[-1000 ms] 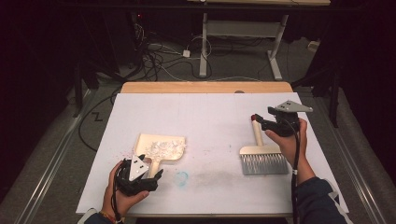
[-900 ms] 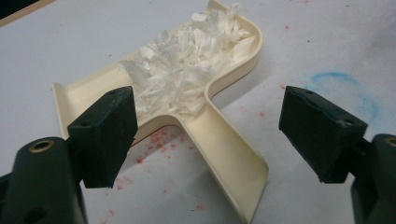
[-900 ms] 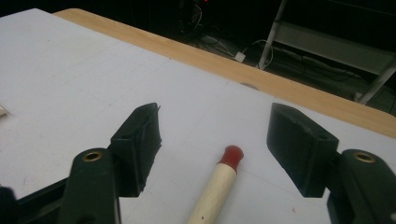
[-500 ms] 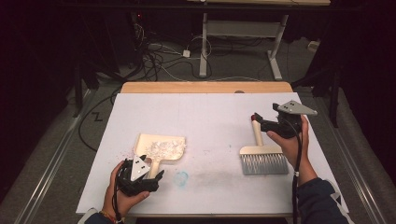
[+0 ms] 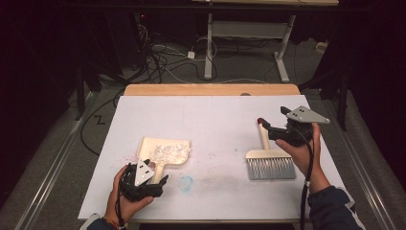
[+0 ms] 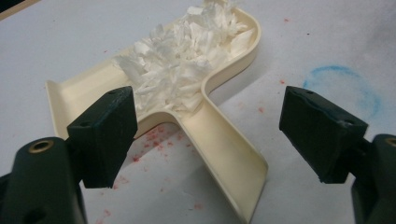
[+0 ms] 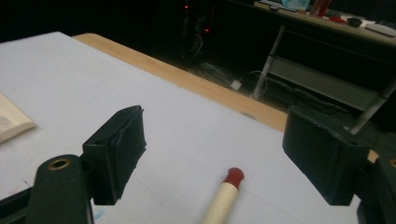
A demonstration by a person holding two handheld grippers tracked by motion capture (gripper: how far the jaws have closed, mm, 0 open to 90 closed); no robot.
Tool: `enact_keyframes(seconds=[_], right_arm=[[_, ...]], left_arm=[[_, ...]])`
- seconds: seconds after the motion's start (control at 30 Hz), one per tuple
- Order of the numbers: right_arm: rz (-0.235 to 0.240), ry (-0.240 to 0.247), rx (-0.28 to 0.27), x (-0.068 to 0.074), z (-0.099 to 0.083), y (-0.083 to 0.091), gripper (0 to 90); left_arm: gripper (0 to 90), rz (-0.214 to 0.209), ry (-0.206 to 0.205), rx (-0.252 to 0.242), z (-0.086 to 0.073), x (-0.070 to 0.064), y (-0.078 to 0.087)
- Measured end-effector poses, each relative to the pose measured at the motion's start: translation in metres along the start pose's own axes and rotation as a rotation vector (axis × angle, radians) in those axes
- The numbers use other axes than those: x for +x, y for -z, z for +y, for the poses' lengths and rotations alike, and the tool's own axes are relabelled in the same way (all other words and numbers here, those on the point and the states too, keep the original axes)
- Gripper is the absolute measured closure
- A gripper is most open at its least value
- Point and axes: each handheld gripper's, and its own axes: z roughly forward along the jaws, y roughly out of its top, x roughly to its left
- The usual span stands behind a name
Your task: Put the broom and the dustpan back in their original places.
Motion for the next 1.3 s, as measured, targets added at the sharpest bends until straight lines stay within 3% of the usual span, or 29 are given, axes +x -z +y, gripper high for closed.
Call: enact_keyframes(seconds=[0.8,1.3], right_arm=[[0.032,0.076,-0.042,0.014,-0.005,0.043,22.3],[0.050,0.092,-0.034,0.014,-0.023,0.061,22.5]], left_arm=[[18.7,-0.007,0.001,0.010,0.000,-0.001,-0.002],[18.7,-0.013,-0.005,0.014,0.000,-0.001,-0.003]])
